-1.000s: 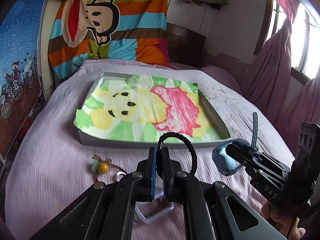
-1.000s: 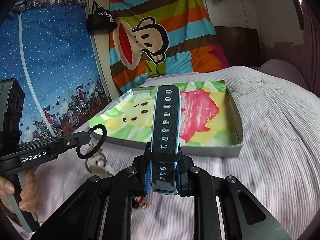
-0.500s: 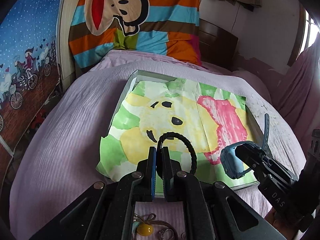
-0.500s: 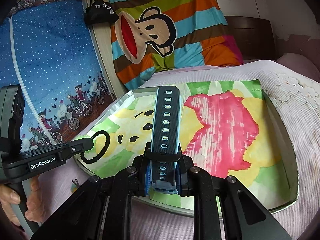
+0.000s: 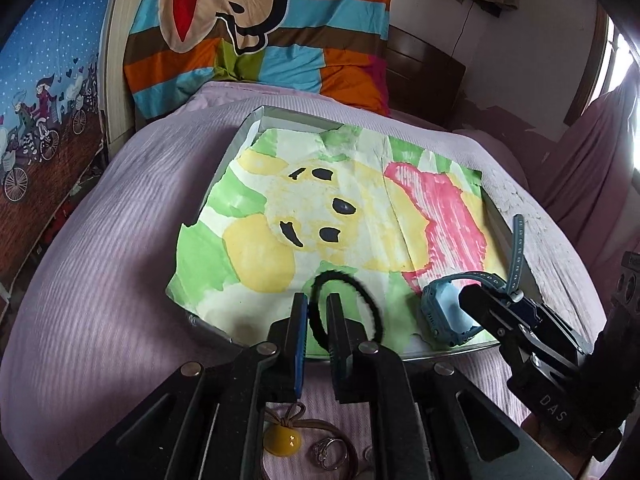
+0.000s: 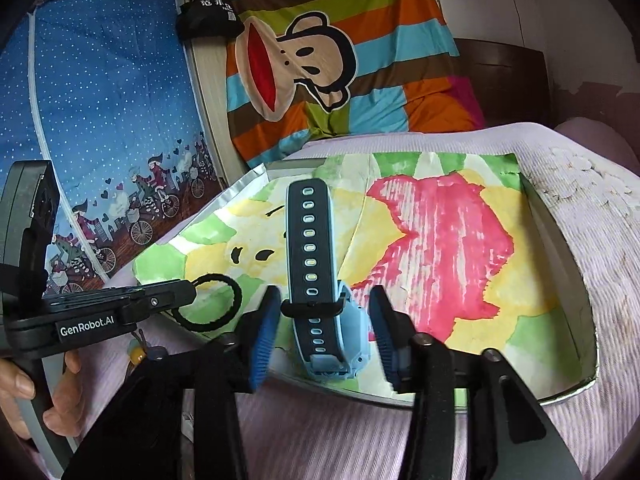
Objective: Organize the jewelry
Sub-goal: 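Carry the hair tie and smartwatch into the grey tray and open both tools, then move both tools back toward the remaining jewelry on the bed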
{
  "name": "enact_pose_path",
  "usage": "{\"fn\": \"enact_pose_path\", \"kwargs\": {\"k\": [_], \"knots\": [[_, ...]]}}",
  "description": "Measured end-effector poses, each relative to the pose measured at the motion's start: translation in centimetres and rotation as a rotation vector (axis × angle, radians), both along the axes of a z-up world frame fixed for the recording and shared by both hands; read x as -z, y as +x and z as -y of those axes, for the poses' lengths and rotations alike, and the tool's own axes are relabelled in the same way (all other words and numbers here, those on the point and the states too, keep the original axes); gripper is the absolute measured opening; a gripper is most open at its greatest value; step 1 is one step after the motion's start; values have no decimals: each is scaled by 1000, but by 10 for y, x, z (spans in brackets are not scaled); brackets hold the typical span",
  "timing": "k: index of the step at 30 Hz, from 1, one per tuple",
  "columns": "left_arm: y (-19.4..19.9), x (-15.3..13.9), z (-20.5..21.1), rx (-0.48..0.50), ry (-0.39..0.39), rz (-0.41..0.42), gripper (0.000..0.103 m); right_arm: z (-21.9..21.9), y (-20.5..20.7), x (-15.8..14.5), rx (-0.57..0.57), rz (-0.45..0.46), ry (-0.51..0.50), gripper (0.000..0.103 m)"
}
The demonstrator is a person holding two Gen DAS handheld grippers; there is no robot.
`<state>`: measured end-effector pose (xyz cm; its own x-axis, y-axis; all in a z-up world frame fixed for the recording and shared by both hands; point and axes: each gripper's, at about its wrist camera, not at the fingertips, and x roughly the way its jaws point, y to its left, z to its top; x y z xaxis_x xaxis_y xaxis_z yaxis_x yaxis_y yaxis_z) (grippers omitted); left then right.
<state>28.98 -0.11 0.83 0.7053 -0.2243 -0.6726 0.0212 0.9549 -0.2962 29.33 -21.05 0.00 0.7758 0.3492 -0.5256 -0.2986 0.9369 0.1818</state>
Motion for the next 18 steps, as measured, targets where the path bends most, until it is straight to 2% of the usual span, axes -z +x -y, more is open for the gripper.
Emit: {"fn": "enact_pose_path", "kwargs": {"k": [3,4,5,6,7,8,10,14,16,18], "knots": [[-11,-4,-4,-5,-32,34,25,6,-11,-5,5,27,10,48],[-16,-5,-5,-6,-36,51,32,8,-16,-6,10,38,17,49],[-21,-7,-5,-7,-39,72,43,10,-21,-8,15,49,28,53],[-26,-9,-6,-11,-41,97,50,12,-25,-9,20,62,38,56],[-33,-11,-7,-24,-38,124,65,14,-31,-10,26,77,46,62],[-39,-12,-8,-42,-31,148,72,16,-36,-12,31,94,49,67],[-51,-15,-9,-50,-33,184,76,17,-49,-17,49,130,45,73],[-71,-21,-12,-78,-21,232,97,24,-74,-26,107,185,35,96],[-83,-25,-14,-87,-12,261,103,28,-86,-30,125,198,31,99],[-94,-27,-14,-91,6,285,103,31,-98,-34,146,210,17,100]]}}
